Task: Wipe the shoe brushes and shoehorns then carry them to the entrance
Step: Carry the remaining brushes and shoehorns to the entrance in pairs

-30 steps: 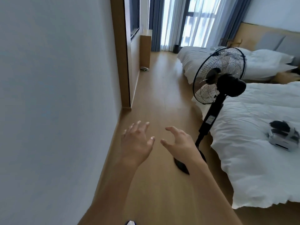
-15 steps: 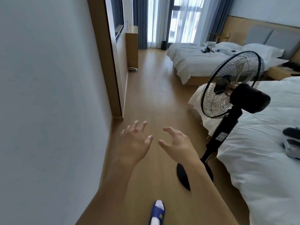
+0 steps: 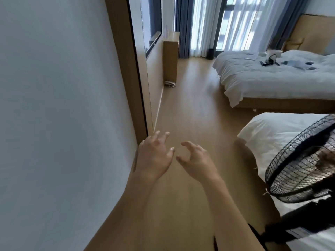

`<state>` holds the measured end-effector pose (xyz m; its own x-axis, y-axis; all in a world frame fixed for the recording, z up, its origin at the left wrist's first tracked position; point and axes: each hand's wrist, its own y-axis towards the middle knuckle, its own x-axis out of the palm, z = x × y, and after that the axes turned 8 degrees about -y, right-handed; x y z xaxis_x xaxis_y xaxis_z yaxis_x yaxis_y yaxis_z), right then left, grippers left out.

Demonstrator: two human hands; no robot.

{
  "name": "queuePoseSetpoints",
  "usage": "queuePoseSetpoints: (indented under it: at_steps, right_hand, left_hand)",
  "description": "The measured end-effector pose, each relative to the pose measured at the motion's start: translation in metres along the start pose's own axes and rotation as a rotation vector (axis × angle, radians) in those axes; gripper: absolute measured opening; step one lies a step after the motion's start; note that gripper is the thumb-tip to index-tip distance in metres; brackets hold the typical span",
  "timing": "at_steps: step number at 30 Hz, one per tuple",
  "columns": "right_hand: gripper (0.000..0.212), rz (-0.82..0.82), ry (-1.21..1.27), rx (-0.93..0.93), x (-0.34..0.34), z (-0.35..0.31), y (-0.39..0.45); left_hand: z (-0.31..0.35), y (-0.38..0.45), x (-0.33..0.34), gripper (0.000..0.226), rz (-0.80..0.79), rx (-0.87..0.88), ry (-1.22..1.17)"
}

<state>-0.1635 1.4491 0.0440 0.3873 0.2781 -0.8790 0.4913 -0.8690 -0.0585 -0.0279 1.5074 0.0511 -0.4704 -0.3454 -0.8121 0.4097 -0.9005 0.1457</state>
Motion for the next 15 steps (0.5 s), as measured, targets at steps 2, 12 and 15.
queuePoseSetpoints:
  at_steps: [2,12,15]
  right_hand:
    - [0.055,-0.001,-0.007,0.004,-0.009,0.009,0.030]
    - [0.055,0.036,0.000,0.164,-0.039,0.080,0.175]
    - [0.056,0.069,0.016,0.229,-0.050,0.102,0.229]
  left_hand:
    - [0.004,0.031,0.011,0.057,-0.012,-0.014,-0.017]
    - [0.030,0.210,0.086,0.059,-0.134,0.051,-0.056]
    - [0.042,0.275,0.110,0.059,-0.166,0.121,-0.046]
